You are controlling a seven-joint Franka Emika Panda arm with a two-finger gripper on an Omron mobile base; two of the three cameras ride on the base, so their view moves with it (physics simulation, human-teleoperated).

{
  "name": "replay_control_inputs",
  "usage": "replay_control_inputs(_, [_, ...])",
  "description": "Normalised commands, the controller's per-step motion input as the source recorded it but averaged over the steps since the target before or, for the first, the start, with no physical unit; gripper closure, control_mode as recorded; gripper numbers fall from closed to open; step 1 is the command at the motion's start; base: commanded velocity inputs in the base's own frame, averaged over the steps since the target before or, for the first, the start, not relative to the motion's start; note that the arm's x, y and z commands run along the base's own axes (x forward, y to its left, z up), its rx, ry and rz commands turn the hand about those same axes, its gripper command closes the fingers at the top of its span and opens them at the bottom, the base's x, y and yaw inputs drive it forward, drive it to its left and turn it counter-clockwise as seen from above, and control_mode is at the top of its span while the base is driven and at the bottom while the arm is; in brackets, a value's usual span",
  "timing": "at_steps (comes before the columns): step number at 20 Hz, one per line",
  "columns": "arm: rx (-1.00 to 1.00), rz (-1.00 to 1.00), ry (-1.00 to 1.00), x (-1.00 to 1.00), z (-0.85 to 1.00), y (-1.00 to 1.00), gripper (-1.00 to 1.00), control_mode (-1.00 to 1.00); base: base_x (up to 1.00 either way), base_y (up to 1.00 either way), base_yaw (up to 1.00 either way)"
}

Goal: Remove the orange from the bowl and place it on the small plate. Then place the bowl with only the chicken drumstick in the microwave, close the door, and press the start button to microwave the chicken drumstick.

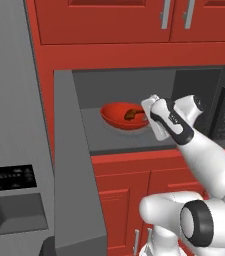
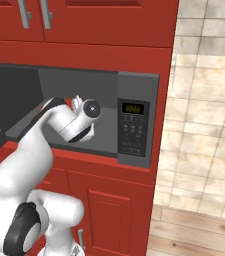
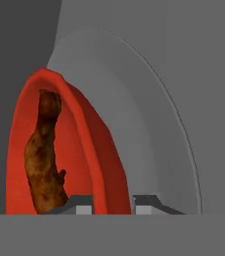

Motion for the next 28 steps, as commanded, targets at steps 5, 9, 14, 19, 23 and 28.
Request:
replay_control_inputs(5, [-0.01,0.0,0.01,0.26,-0.27,-0.02,1.0,-1.0,0.0,0.0,0.0])
replay_control_inputs(9, [-0.06,0.0,0.0,-0.08,-0.55,-0.01,1.0,-1.0,0.0,0.0,0.0])
replay_control_inputs(14, [-0.08,0.0,0.0,0.0,-0.38,0.0,-1.0,-1.0,0.0,0.0,0.0])
replay_control_inputs(19, [0.0,0.0,-0.04,-0.02,0.0,0.0,-1.0,-1.0,0.0,0.0,0.0])
replay_control_inputs(23, [0.0,0.0,-0.05,-0.39,0.14,-0.05,-1.0,-1.0,0.0,0.0,0.0])
replay_control_inputs(28, [0.0,-0.01,-0.07,-0.81,0.32,-0.04,-1.0,-1.0,0.0,0.0,0.0])
